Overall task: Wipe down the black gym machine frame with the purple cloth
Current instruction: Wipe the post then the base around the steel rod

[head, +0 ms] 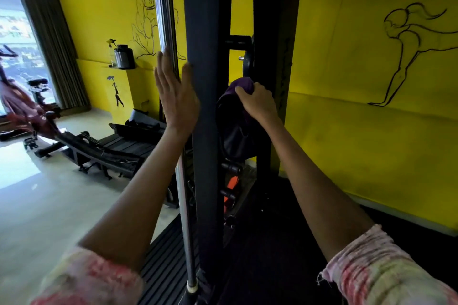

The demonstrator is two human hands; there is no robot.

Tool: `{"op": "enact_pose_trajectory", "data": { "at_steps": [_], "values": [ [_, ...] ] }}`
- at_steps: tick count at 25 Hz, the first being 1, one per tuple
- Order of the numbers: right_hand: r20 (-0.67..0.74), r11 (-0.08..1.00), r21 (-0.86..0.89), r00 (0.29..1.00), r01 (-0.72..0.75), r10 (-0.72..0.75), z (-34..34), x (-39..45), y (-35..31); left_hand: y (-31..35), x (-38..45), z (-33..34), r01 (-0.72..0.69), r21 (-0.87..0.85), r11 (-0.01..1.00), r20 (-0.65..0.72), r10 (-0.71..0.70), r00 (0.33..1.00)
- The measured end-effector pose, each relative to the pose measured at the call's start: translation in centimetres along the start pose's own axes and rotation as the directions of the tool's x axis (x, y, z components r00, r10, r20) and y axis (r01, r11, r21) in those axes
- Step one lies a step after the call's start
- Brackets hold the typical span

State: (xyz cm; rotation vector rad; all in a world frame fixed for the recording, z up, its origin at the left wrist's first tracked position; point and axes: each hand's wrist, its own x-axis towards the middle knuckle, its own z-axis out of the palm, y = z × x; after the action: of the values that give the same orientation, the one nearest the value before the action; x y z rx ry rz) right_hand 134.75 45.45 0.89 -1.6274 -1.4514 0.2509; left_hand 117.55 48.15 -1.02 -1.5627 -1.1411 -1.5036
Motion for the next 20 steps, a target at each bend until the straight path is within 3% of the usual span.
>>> {"op": "enact_pose_trajectory", "data": {
  "at_steps": [1, 2, 3, 4, 5, 6, 8, 9, 11, 14, 17, 20],
  "values": [
    [0.0, 0.999, 0.046, 1.0, -0.002, 0.002, -0.3, -0.6, 0.4, 0.7, -1.9, -0.1, -0.096, -0.122, 0.988, 0.035, 0.101, 0.994],
    [-0.006, 0.996, 0.089, 1.0, -0.007, 0.007, -0.4, -1.5, 1.0, 1.5, -4.0, -0.3, -0.093, -0.311, 0.946, 0.134, 0.141, 0.981],
    [-0.012, 0.992, 0.127, 1.0, -0.019, 0.021, -0.5, -2.7, 1.6, 2.7, -5.7, -0.8, 0.044, -0.518, 0.855, 0.281, 0.121, 0.952],
    [-0.012, 0.984, 0.174, 0.999, -0.034, 0.037, -0.5, -3.9, 2.2, 4.0, -7.0, -1.4, 0.291, -0.648, 0.704, 0.451, 0.046, 0.891],
    [-0.002, 0.972, 0.226, 0.998, -0.061, 0.063, -0.4, -5.0, 3.0, 5.4, -8.0, -1.7, 0.556, -0.667, 0.495, 0.617, -0.052, 0.785],
    [0.01, 0.958, 0.272, 0.996, -0.091, 0.092, -0.2, -6.0, 3.9, 6.8, -8.8, -2.1, 0.765, -0.595, 0.247, 0.764, -0.122, 0.634],
    [0.017, 0.93, 0.326, 0.985, -0.168, 0.172, -0.3, -7.1, 5.7, 9.1, -10.1, -2.4, 0.931, -0.328, -0.158, 0.945, -0.057, 0.323],
    [-0.001, 0.924, 0.325, 0.977, -0.203, 0.215, -0.6, -7.1, 7.0, 10.1, -10.7, -2.6, 0.939, -0.204, -0.278, 0.976, 0.024, 0.219],
    [-0.015, 0.898, 0.348, 0.956, -0.269, 0.293, -1.8, -7.3, 9.4, 11.8, -11.7, -2.6, 0.898, -0.021, -0.439, 0.99, 0.116, 0.08],
    [0.065, 0.839, 0.361, 0.909, -0.406, 0.412, -4.6, -7.7, 13.5, 14.7, -13.1, -2.0, 0.842, 0.154, -0.517, 0.984, 0.154, -0.086],
    [0.166, 0.808, 0.296, 0.86, -0.51, 0.482, -6.9, -8.3, 17.2, 17.4, -15.5, -1.6, 0.862, 0.243, -0.445, 0.963, 0.216, -0.16],
    [0.212, 0.758, 0.347, 0.834, -0.552, 0.51, -8.1, -8.5, 21.1, 18.8, -18.3, 0.9, 0.888, 0.243, -0.391, 0.969, 0.048, -0.244]
  ]
}}
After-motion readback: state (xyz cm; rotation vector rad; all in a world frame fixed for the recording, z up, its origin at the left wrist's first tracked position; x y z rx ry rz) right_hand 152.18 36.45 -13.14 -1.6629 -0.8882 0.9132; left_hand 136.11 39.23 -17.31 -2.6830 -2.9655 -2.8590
